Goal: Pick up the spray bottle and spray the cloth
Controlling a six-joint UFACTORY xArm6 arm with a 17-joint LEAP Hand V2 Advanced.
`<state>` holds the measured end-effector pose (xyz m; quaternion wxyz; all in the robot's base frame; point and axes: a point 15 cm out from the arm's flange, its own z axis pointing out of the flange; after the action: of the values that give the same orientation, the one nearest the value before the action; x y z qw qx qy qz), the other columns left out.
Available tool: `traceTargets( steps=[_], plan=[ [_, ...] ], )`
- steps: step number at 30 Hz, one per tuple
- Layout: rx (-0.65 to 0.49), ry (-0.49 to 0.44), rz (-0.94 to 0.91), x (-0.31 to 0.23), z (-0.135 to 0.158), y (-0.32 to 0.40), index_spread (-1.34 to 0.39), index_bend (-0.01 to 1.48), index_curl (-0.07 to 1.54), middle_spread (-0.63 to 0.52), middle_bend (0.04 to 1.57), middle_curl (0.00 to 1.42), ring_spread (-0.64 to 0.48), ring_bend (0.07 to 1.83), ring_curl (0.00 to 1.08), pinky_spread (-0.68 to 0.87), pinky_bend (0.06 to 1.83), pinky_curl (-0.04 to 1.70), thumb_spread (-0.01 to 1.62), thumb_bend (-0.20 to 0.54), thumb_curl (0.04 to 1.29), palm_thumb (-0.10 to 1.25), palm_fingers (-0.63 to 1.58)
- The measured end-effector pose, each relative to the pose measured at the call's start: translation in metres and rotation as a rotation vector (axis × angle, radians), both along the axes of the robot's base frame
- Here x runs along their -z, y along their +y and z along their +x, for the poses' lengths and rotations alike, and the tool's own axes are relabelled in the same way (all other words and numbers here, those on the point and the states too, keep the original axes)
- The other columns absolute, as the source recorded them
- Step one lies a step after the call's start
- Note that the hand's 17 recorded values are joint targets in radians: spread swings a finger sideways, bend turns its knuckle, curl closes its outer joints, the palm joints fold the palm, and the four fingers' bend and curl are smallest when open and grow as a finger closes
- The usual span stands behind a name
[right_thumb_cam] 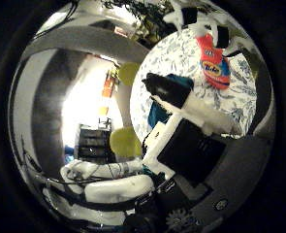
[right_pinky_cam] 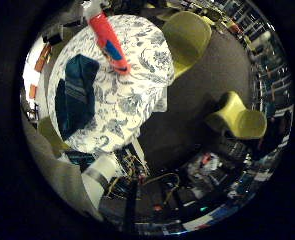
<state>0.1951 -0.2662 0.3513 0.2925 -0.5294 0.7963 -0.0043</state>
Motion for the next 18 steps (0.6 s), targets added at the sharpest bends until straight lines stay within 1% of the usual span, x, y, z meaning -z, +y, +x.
traceTargets(
  steps=[4,8,11,13,16,18],
  plan=[
    [0.074,-0.072,0.073,0.012,-0.006,-0.026,-0.31,0.19,0.47,-0.16,0.69,0.57,-0.18,0.99,0.46,-0.18,0.82,0.51,1.10,-0.024,0.32,0.57,0.38],
    [0.114,-0.097,0.124,0.023,-0.009,-0.045,-0.25,0.19,0.46,-0.07,0.64,0.54,-0.09,0.90,0.43,0.01,0.77,0.48,1.07,-0.026,0.31,0.55,0.23],
    [0.150,-0.126,0.165,0.031,-0.011,-0.057,-0.21,0.18,0.44,0.01,0.56,0.49,0.03,0.79,0.39,0.18,0.73,0.45,1.05,-0.029,0.31,0.53,0.11],
    [0.163,-0.144,0.197,0.039,-0.010,-0.061,-0.18,0.18,0.42,0.09,0.48,0.44,0.12,0.68,0.34,0.28,0.70,0.42,1.03,-0.038,0.30,0.51,-0.01],
    [0.164,-0.151,0.234,0.052,-0.010,-0.063,-0.16,0.16,0.38,0.20,0.35,0.37,0.21,0.52,0.28,0.36,0.63,0.36,0.96,-0.046,0.29,0.41,-0.07],
    [0.162,-0.159,0.255,0.060,-0.008,-0.064,-0.16,0.15,0.35,0.22,0.28,0.35,0.24,0.46,0.26,0.38,0.59,0.34,0.92,-0.039,0.29,0.38,-0.07]
  ],
)
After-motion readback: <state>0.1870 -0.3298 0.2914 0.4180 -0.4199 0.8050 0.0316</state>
